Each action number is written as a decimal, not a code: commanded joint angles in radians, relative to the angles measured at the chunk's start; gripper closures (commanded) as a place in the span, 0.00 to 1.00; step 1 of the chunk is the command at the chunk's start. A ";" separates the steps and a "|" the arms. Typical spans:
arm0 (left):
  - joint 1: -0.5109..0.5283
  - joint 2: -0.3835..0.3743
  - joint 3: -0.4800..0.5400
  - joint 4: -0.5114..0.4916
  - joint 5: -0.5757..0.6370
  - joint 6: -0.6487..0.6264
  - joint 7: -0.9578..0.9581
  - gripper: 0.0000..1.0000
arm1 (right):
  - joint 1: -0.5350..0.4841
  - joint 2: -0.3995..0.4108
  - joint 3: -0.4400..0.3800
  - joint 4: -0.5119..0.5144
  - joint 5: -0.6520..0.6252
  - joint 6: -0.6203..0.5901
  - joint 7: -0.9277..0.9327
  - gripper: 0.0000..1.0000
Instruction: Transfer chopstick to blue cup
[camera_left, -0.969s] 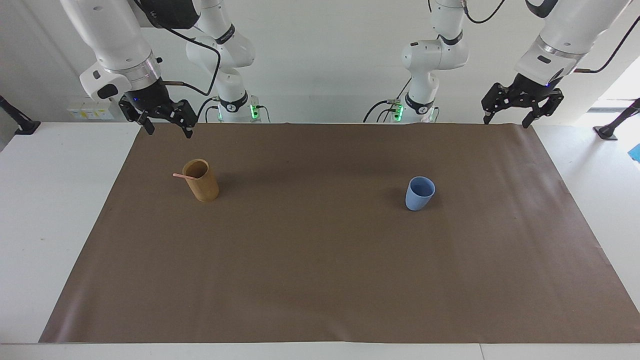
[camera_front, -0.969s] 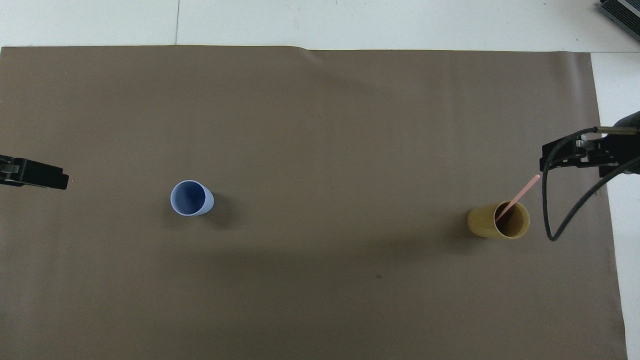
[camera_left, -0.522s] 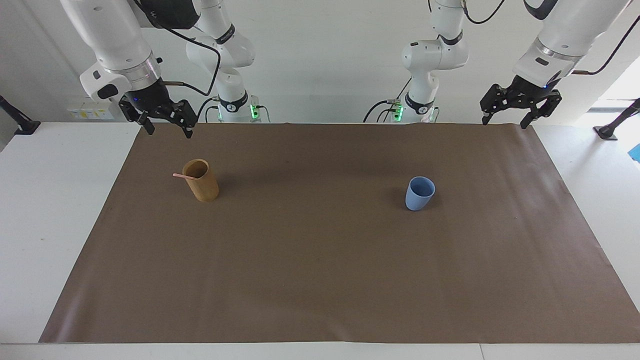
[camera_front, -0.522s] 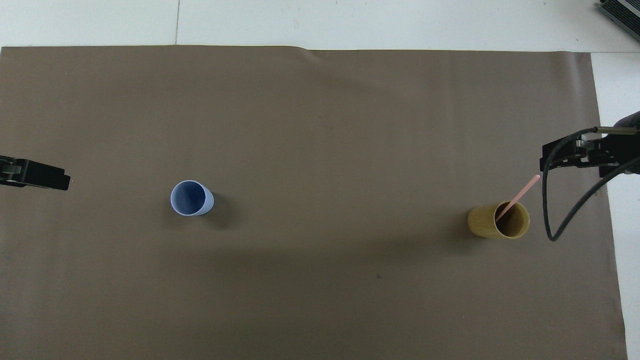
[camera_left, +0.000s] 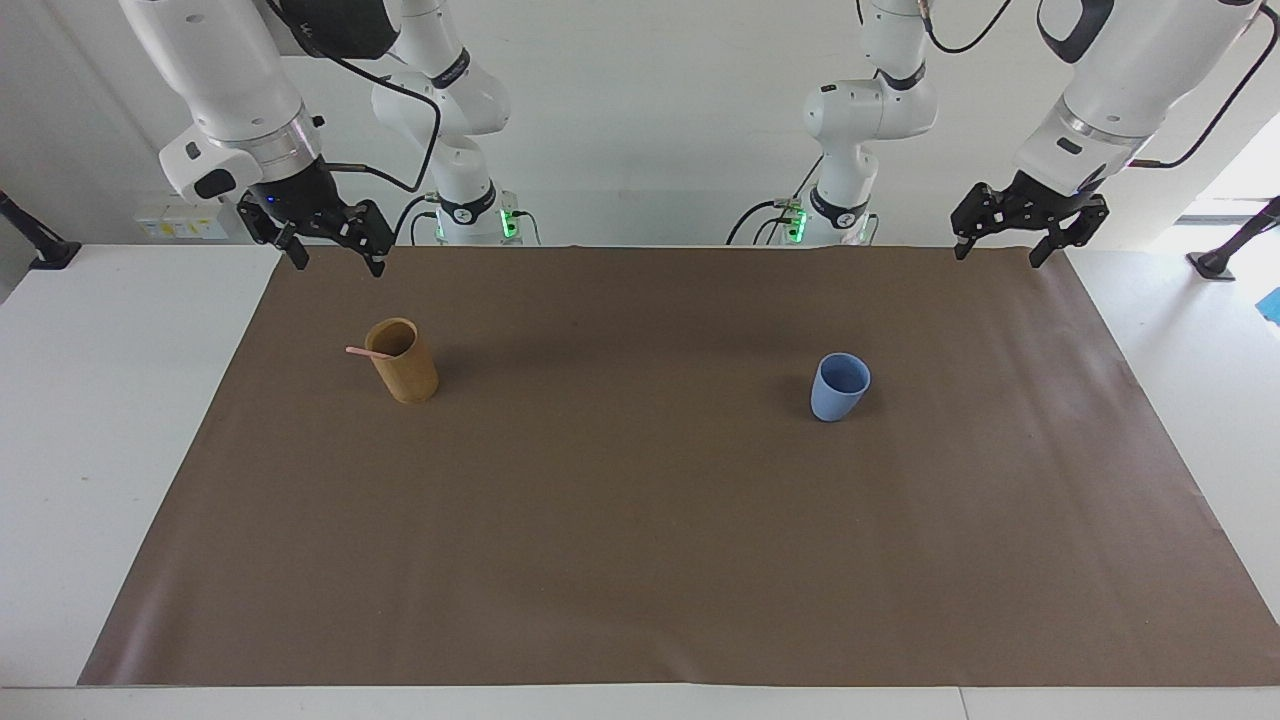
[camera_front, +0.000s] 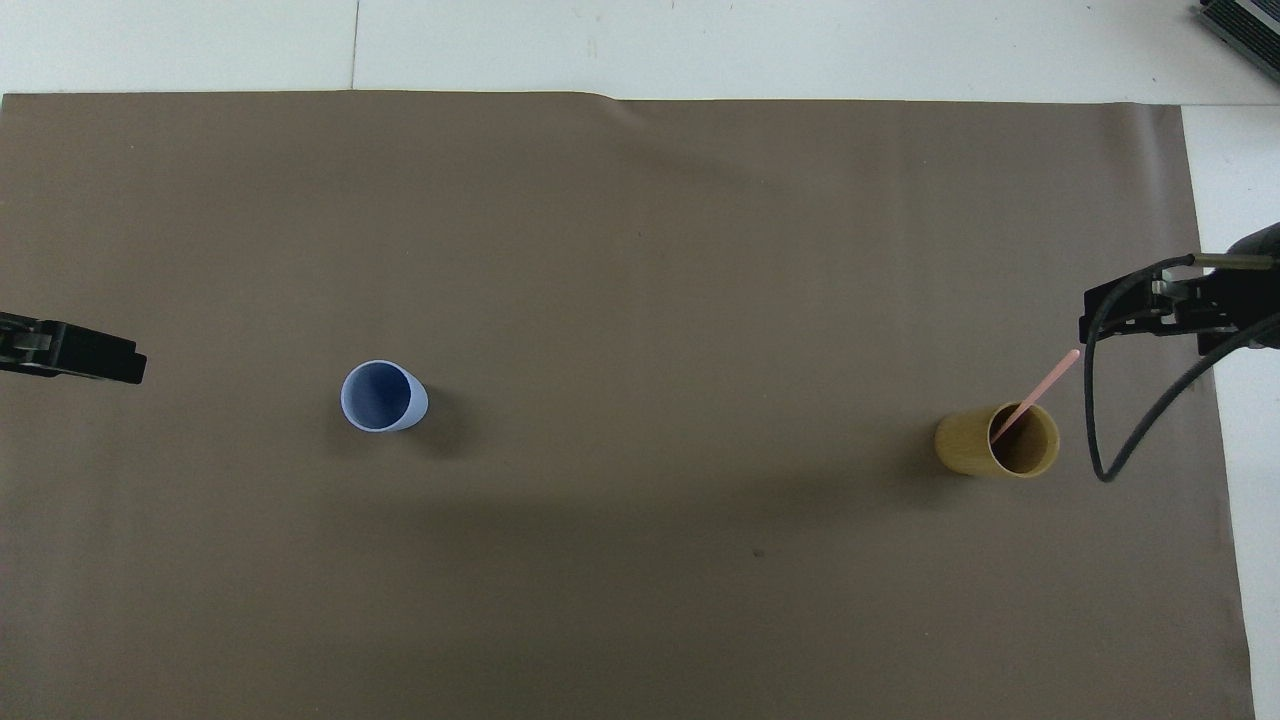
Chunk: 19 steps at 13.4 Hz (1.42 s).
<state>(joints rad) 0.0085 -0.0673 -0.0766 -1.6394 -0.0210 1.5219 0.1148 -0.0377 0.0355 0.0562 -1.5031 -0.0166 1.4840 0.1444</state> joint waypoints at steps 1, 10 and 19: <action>-0.002 -0.025 -0.002 -0.083 -0.013 0.072 -0.018 0.00 | -0.014 -0.031 0.004 -0.052 0.017 0.047 0.000 0.00; -0.064 -0.014 -0.008 -0.350 -0.023 0.368 -0.170 0.00 | -0.019 -0.078 0.002 -0.187 0.017 0.248 -0.017 0.00; -0.125 0.075 -0.008 -0.565 -0.065 0.721 -0.274 0.00 | -0.080 -0.111 0.001 -0.463 0.070 0.517 -0.106 0.00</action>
<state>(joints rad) -0.0931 0.0144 -0.0990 -2.1555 -0.0719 2.1871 -0.1389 -0.0823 -0.0205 0.0530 -1.8502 0.0244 1.9330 0.0845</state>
